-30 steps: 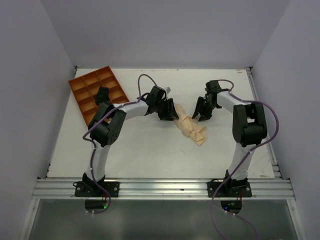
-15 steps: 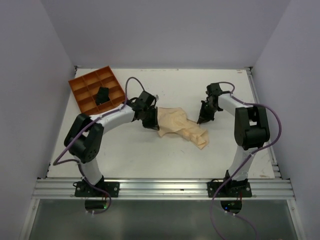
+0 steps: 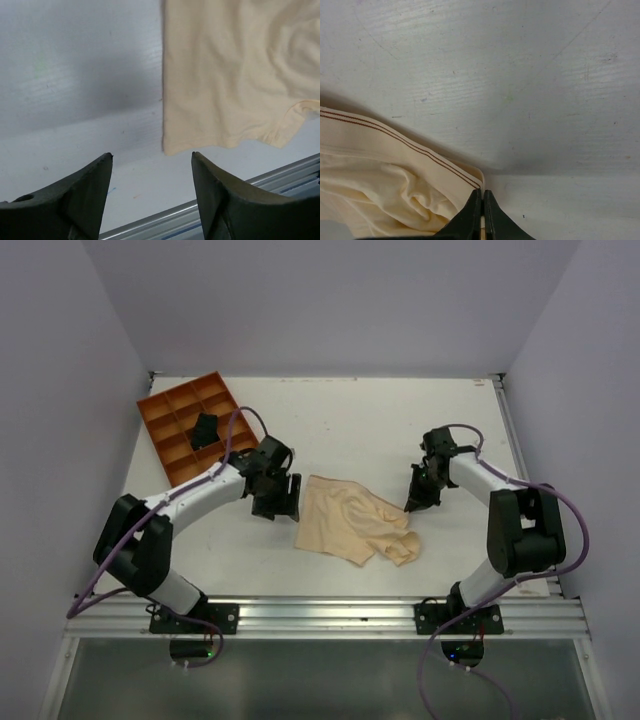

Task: Roll the underwear
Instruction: Flatten the underwear

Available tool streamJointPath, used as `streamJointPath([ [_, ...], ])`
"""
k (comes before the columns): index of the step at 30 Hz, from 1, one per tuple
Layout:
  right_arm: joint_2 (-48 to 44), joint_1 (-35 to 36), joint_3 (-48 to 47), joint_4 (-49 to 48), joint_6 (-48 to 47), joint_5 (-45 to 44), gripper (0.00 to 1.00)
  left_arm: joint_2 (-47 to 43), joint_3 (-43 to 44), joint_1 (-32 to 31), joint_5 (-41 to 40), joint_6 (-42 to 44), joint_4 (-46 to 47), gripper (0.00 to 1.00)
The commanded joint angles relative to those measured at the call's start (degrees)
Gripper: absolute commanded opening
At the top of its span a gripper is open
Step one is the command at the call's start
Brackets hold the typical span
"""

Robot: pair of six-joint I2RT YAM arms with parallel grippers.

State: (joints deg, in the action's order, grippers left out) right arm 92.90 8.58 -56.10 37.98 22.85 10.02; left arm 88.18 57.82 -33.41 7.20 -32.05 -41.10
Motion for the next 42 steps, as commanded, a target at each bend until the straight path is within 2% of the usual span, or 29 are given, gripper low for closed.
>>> streamJointPath([
  [1, -2.11, 0.03, 0.02, -0.1, -0.79, 0.43, 0.0, 3.11, 8.61, 3.34, -0.54, 6.64, 3.74, 0.69],
  [6, -2.9, 0.12, -1.29, 1.05, -1.05, 0.44, 0.0, 13.58, 19.94, 5.28, 2.29, 12.35, 6.64, 0.69],
  [10, -2.9, 0.03, -1.82, 1.31, -0.88, 0.96, 0.0, 20.78, 23.81, 5.37, 5.02, 13.6, 9.02, 0.66],
  [16, -3.26, 0.03, -2.79, 1.31, -1.05, 1.67, 0.0, 26.59, 25.59, 5.55, 4.92, 13.25, 9.9, 0.64],
  [27, -3.08, 0.03, -2.61, 0.87, -1.75, 2.2, 0.0, 31.44, 26.29, 5.55, 9.49, 11.66, 16.75, 0.61],
  [29, -3.17, 0.04, -2.96, 1.31, -1.93, 2.02, 0.0, 31.96, 26.55, 5.55, 9.59, 11.31, 16.85, 0.5],
  [31, -3.25, 0.03, -3.4, 1.75, -2.46, 1.84, 0.0, 31.62, 26.38, 5.55, 10.02, 11.22, 16.67, 0.31],
  [33, -3.6, 0.12, -4.54, 2.71, -2.9, 1.14, 0.0, 30.83, 26.11, 5.55, 10.38, 10.87, 16.67, 0.24],
  [34, -3.69, 0.04, -4.98, 3.06, -2.99, 0.88, 0.0, 29.69, 25.94, 5.55, 10.29, 10.78, 16.32, 0.16],
  [36, -4.04, 0.03, -7.09, 4.82, -3.08, -0.09, 0.0, 27.59, 25.85, 5.63, 10.2, 11.13, 16.23, 0.08],
  [37, -4.31, 0.12, -7.97, 5.61, -3.16, -0.7, 0.0, 26.79, 26.2, 5.63, 10.11, 11.22, 15.88, 0.0],
  [42, -9.3, 0.04, -16.49, 10.62, -2.72, -7.02, 0.0, 19.68, 29.89, 5.72, 7.92, 12.45, 12.72, 0.0],
])
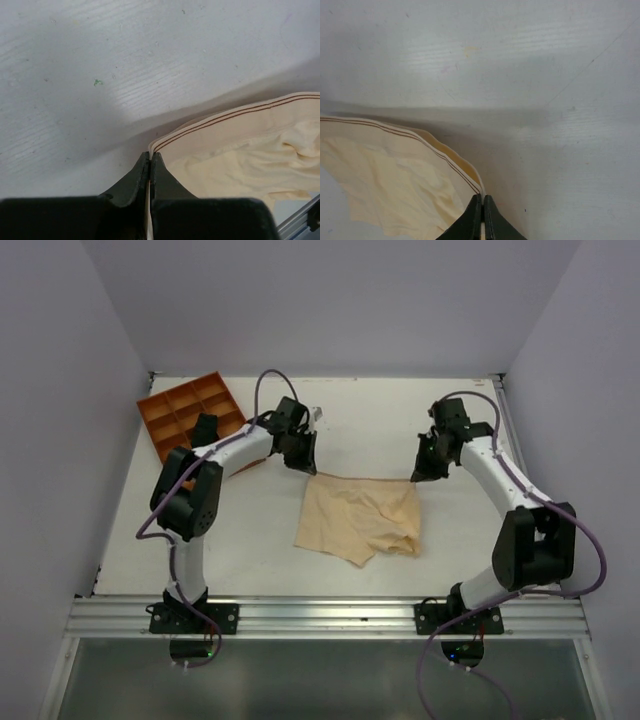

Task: Roll the underwear
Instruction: Flatten the underwear

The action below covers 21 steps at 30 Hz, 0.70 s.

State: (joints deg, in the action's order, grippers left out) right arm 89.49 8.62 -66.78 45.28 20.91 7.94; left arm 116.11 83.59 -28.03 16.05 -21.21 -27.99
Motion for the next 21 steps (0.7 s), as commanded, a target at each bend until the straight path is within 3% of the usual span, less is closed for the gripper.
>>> streamJointPath([
  [1, -6.61, -0.01, -8.34, 3.85, -0.78, -5.39, 0.0, -9.49, 4.56, 0.35, -1.11, 1.53, -0.57, 0.0],
  [12, -20.39, 0.08, -12.68, 10.27, 2.82, -5.14, 0.0, -29.26, 2.02, 0.26, -1.73, 0.91, -2.33, 0.0],
  [21, -41.84, 0.08, -4.76, 13.26, 3.87, 4.44, 0.0, -47.27, -12.66, -0.44, 1.61, -2.16, -5.84, 0.0],
])
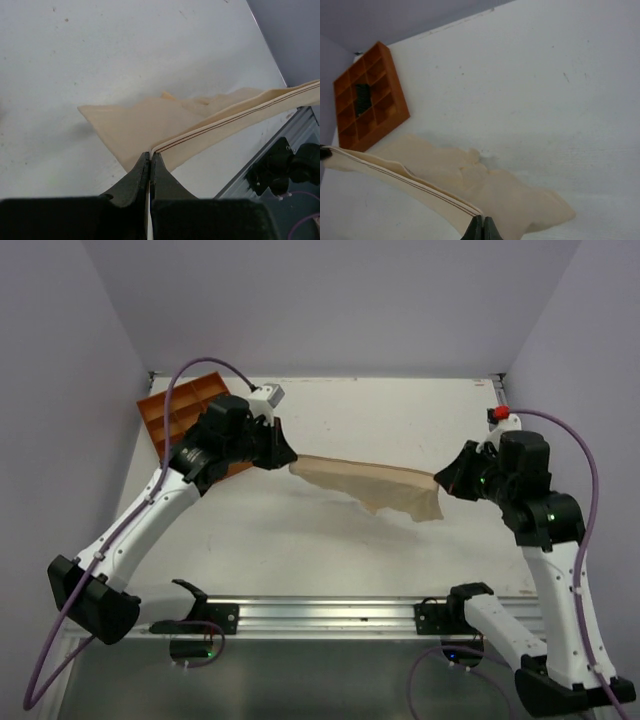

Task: Roll the underwear
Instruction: Flatten the underwear

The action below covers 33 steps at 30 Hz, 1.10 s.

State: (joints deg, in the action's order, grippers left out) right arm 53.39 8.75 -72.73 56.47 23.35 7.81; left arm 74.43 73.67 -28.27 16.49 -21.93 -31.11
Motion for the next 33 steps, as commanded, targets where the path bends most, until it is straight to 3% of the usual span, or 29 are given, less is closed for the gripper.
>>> streamJointPath([
  [1, -7.14, -0.05, 1.53, 1.72, 2.21, 5.01, 0.0, -7.01, -3.18, -0.47, 1.35, -1.88, -4.03, 0.0],
  [4, -10.23, -0.05, 2.15, 0.23, 5.47, 3.0, 0.0, -10.1, -2.83, -1.08, 0.04, -3.38, -7.2, 0.0],
  [8, -9.18, -0.05, 5.57, -4.42, 6.36, -1.83, 0.0, -6.16, -1.6, -1.17, -2.43, -1.1, -8.18, 0.0],
  [14, 0.56, -0.05, 11.19, -11.63, 5.91, -5.97, 0.0, 6.58, 3.94, -1.0, -5.94, 3.38, -6.07, 0.0],
  [18, 7.33, -0.05, 17.34, -17.95, 7.23, -5.97, 0.0, 16.67, 2.01, -1.0, -6.3, 5.41, 2.87, 0.0],
  [22, 14.45, -0.05, 20.7, -24.28, 9.43, -6.93, 0.0, 27.94, 5.33, -1.0, -5.6, 6.29, 5.71, 0.0],
  [27, 24.55, -0.14, 12.81, -24.48, 6.01, -7.54, 0.0, 37.96, 17.55, -0.99, -2.69, 6.56, 4.91, 0.0],
  [33, 35.1, -0.49, -8.63, -18.86, 1.08, -9.4, 0.0, 45.6, 37.46, 0.14, -4.63, 4.71, 0.98, 0.0],
])
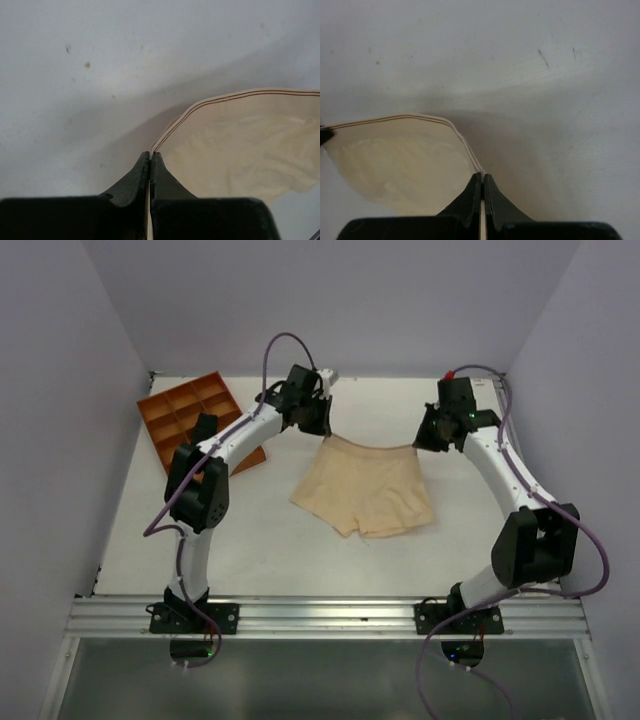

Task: Roll the underwear
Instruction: Flatten the underwear

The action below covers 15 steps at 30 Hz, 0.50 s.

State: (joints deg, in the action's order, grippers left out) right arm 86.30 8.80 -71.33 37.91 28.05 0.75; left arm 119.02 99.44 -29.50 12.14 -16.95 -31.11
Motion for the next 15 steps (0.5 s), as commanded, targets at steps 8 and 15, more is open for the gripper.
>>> streamJointPath([
  [8, 9.24, -0.54, -29.91, 6.12, -8.89, -2.77, 0.0, 1.48, 17.99, 2.34, -1.94, -0.98, -0.18, 0.0],
  [15, 5.73, -0.54, -26.76, 5.95, -10.12, -2.78, 0.0, -2.39, 12.8, 2.25, -4.49, -0.1, 0.1, 0.0],
])
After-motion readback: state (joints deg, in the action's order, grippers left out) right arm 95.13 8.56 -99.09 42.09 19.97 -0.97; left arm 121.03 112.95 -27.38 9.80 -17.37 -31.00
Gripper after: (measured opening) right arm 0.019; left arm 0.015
